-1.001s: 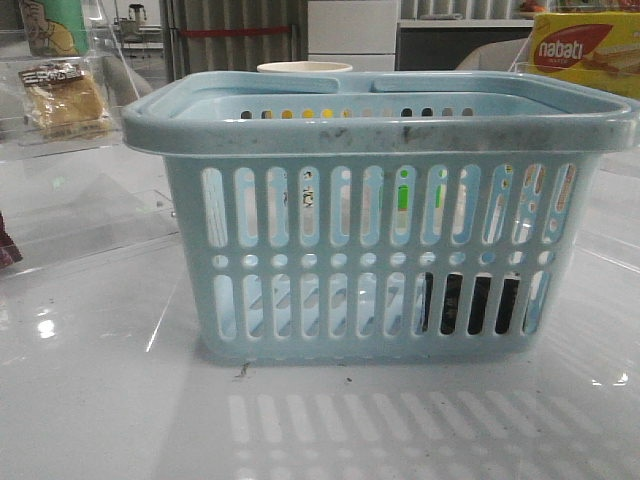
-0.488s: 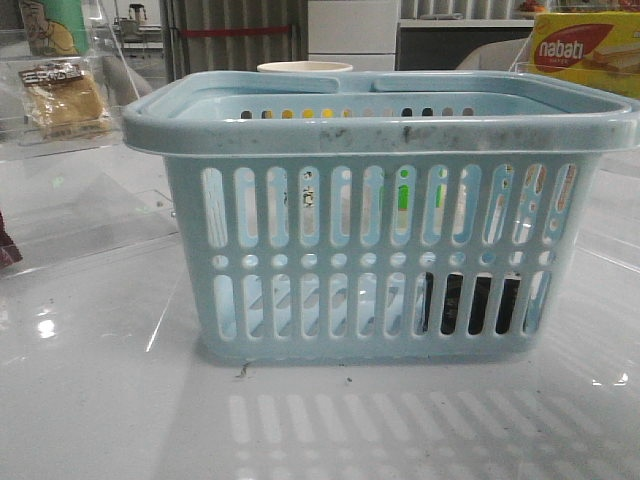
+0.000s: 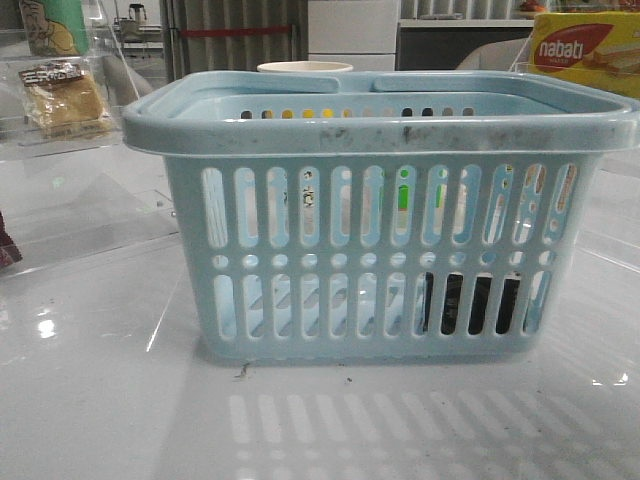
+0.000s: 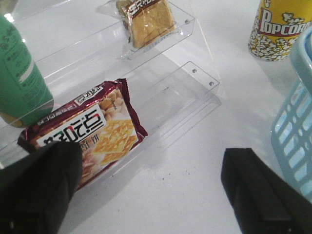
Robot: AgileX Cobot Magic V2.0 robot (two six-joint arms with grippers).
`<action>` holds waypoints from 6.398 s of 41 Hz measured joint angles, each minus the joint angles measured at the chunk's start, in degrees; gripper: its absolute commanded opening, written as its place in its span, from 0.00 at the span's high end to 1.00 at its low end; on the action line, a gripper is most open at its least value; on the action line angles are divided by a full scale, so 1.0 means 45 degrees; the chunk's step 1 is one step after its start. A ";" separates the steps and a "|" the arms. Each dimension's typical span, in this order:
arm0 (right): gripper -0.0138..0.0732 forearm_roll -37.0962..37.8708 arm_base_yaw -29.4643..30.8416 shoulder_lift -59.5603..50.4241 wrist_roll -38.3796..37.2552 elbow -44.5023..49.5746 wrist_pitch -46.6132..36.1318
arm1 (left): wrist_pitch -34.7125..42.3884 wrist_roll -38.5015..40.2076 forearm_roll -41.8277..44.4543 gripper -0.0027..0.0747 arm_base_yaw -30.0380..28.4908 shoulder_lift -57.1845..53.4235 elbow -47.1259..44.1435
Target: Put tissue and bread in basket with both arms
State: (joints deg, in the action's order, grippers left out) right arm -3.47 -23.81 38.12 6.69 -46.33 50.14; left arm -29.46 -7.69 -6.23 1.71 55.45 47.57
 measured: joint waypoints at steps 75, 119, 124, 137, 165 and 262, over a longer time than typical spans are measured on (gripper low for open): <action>0.22 0.0000 0.0000 0.0000 0.0000 0.0000 0.0029 | 0.2704 0.0335 -0.0344 0.67 -0.0583 1.3038 0.9587; 0.22 0.0000 0.0000 0.0000 0.0000 0.0000 0.0029 | -0.3083 -0.0029 -0.0069 0.85 0.1669 0.9016 1.0597; 0.22 0.0000 0.0000 0.0000 0.0000 0.0000 0.0029 | -0.3878 -0.0838 -0.0069 0.85 0.2875 0.8682 1.0618; 0.22 0.0000 0.0000 0.0000 0.0000 0.0000 0.0029 | -0.5010 -0.2229 -0.0094 0.85 0.6413 0.8698 1.0618; 0.22 0.0000 0.0000 0.0000 0.0000 0.0000 0.0029 | -0.4707 -0.2448 0.0439 0.85 0.7918 1.1614 1.0618; 0.22 0.0000 0.0000 0.0000 0.0000 0.0000 0.0038 | -0.3534 0.0902 0.1609 0.40 0.7918 -0.5024 -0.0988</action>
State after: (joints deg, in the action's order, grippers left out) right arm -3.47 -23.81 38.12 6.69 -46.33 50.31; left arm -45.36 -3.63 1.01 37.34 32.84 43.13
